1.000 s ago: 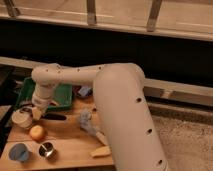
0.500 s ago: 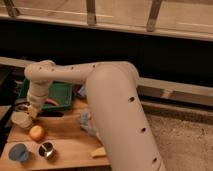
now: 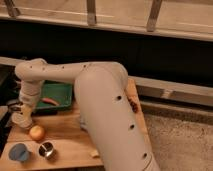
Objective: Place brush in paper cup
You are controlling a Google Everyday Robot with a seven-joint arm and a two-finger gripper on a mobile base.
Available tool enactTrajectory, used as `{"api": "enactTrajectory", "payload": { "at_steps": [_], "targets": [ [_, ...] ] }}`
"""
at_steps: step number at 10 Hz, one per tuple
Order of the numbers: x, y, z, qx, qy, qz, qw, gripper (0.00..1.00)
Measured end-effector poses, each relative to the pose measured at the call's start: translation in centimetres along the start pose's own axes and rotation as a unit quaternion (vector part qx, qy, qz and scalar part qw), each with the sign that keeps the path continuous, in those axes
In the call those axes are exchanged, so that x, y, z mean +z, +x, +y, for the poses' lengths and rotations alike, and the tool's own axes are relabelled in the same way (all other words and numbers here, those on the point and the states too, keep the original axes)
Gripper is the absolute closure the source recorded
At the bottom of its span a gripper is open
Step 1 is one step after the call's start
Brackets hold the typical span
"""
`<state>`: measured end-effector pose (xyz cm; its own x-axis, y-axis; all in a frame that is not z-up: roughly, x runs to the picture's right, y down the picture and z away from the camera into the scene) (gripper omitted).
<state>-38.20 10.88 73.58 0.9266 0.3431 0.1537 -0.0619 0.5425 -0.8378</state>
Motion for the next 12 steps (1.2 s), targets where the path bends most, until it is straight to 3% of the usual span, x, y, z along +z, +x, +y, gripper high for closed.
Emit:
{"api": "enactTrajectory", "payload": {
  "at_steps": [3, 10, 12],
  "targets": [
    [1.1, -0.1, 1.1, -0.003, -0.008, 0.008, 0.9999, 1.00],
    [1.5, 2.6, 1.8, 0.030, -0.007, -0.007, 0.9995, 0.99],
    [1.4, 3.2, 1.4, 0.040, -0.009, -0.012, 0.9991, 0.83]
  ]
}}
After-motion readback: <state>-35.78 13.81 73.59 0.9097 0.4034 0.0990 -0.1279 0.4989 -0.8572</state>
